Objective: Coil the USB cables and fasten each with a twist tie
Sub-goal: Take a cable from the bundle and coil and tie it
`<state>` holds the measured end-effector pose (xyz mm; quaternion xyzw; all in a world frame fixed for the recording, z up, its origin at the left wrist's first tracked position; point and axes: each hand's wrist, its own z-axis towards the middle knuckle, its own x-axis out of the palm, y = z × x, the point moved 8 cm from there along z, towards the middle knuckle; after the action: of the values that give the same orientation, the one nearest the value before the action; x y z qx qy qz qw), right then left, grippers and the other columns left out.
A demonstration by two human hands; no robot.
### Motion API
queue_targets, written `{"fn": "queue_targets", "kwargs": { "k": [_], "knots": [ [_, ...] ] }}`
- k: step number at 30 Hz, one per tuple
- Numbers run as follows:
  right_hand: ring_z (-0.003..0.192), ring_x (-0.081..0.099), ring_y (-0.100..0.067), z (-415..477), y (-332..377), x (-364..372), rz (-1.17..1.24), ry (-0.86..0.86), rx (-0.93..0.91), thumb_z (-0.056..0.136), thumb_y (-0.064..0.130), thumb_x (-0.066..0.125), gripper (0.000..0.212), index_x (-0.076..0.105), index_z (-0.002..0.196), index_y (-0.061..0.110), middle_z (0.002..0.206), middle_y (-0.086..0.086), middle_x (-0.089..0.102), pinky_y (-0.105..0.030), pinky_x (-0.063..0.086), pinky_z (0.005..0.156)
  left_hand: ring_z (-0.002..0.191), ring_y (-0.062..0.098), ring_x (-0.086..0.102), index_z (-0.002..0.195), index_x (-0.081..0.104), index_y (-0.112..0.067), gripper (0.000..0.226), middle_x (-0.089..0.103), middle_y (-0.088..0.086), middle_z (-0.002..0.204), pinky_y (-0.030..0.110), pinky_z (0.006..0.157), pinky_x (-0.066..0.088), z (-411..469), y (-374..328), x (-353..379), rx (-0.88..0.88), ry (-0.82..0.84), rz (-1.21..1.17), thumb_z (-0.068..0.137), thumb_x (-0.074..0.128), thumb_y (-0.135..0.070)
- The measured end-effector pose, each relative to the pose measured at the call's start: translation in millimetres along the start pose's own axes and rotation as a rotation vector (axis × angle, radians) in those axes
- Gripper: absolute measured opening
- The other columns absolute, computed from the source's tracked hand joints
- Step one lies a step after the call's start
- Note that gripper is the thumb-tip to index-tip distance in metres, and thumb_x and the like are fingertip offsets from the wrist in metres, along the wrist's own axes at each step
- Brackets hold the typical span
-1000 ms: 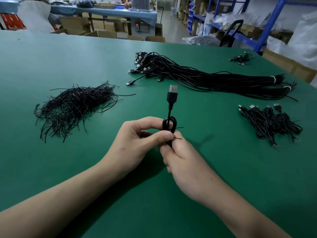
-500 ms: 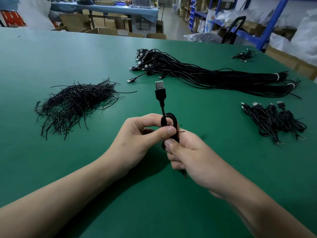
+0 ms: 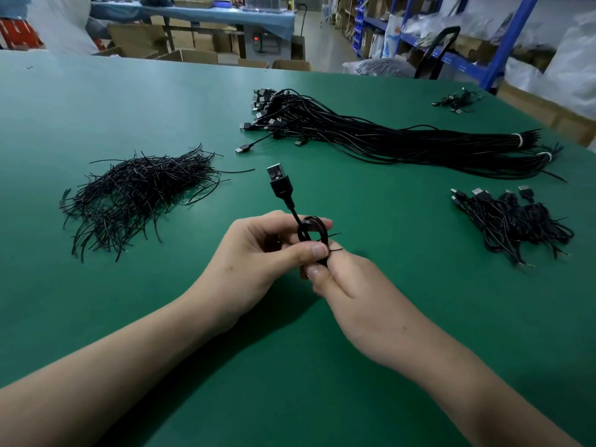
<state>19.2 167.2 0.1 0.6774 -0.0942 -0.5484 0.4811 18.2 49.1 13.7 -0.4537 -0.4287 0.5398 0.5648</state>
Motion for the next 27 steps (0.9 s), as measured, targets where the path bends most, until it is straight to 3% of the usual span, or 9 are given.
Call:
{"fn": "queue_targets", "kwargs": {
  "k": [3, 5, 8, 11, 14, 20, 27],
  "knots": [
    [0.067, 0.049, -0.003, 0, -2, 3, 0.041, 0.027, 0.000, 0.097, 0.045, 0.035, 0.018, 0.048, 0.084, 0.043, 0.075, 0.020, 0.055, -0.038, 0.049, 0.068, 0.088, 0.015, 0.068, 0.092, 0.078, -0.003, 0.027, 0.070, 0.024, 0.093, 0.020, 0.078, 0.055, 1, 5, 0, -0.027, 0.051, -0.029, 0.071, 0.077, -0.019],
    [0.061, 0.042, -0.002, 2, -5, 9, 0.209, 0.083, 0.032, 0.095, 0.044, 0.037, 0.017, 0.051, 0.085, 0.044, 0.068, 0.022, 0.050, -0.031, 0.040, 0.060, 0.078, 0.022, 0.063, 0.087, 0.080, -0.014, 0.011, 0.062, 0.024, 0.083, 0.024, 0.073, 0.054, 2, 2, 2, -0.018, 0.082, -0.013, 0.076, 0.081, -0.018],
    [0.050, 0.033, -0.001, 2, -6, 13, 0.470, 0.162, 0.076, 0.104, 0.031, 0.042, 0.017, 0.054, 0.091, 0.029, 0.059, 0.019, 0.042, -0.015, 0.030, 0.049, 0.065, 0.018, 0.056, 0.082, 0.076, -0.017, 0.003, 0.060, 0.011, 0.073, 0.024, 0.067, 0.048, 4, -3, 3, 0.034, 0.123, -0.002, 0.082, 0.073, -0.018],
    [0.051, 0.026, -0.006, 0, -4, 15, 0.804, 0.241, 0.162, 0.095, 0.030, 0.046, 0.016, 0.056, 0.095, 0.017, 0.064, 0.011, 0.041, -0.017, 0.021, 0.046, 0.063, 0.013, 0.052, 0.081, 0.072, -0.018, 0.008, 0.057, 0.011, 0.072, 0.021, 0.068, 0.046, 4, -5, 2, 0.071, 0.137, 0.008, 0.088, 0.068, -0.016],
    [0.057, 0.029, -0.010, -2, 0, 17, 1.036, 0.294, 0.173, 0.098, 0.029, 0.051, 0.020, 0.060, 0.101, 0.011, 0.072, 0.003, 0.045, -0.023, 0.025, 0.049, 0.063, 0.010, 0.051, 0.083, 0.072, -0.020, 0.006, 0.054, 0.004, 0.068, 0.019, 0.071, 0.045, 5, -5, 0, 0.070, 0.123, -0.031, 0.087, 0.068, -0.021],
    [0.058, 0.040, -0.012, -5, 2, 20, 1.205, 0.370, 0.153, 0.103, 0.037, 0.044, 0.035, 0.060, 0.113, 0.008, 0.078, -0.003, 0.054, -0.024, 0.040, 0.053, 0.064, 0.012, 0.053, 0.089, 0.073, -0.024, 0.003, 0.055, -0.004, 0.063, 0.019, 0.072, 0.047, 5, 2, -3, 0.033, 0.114, -0.142, 0.086, 0.072, -0.025],
    [0.053, 0.020, -0.007, -1, -4, 16, 0.989, 0.214, 0.131, 0.107, 0.035, 0.039, 0.029, 0.054, 0.088, 0.019, 0.065, 0.008, 0.032, -0.017, 0.021, 0.044, 0.072, 0.011, 0.064, 0.086, 0.078, -0.021, 0.010, 0.071, -0.004, 0.077, 0.025, 0.076, 0.053, 6, 4, -9, 0.032, 0.023, -0.096, 0.077, 0.078, -0.015]
  ]
}}
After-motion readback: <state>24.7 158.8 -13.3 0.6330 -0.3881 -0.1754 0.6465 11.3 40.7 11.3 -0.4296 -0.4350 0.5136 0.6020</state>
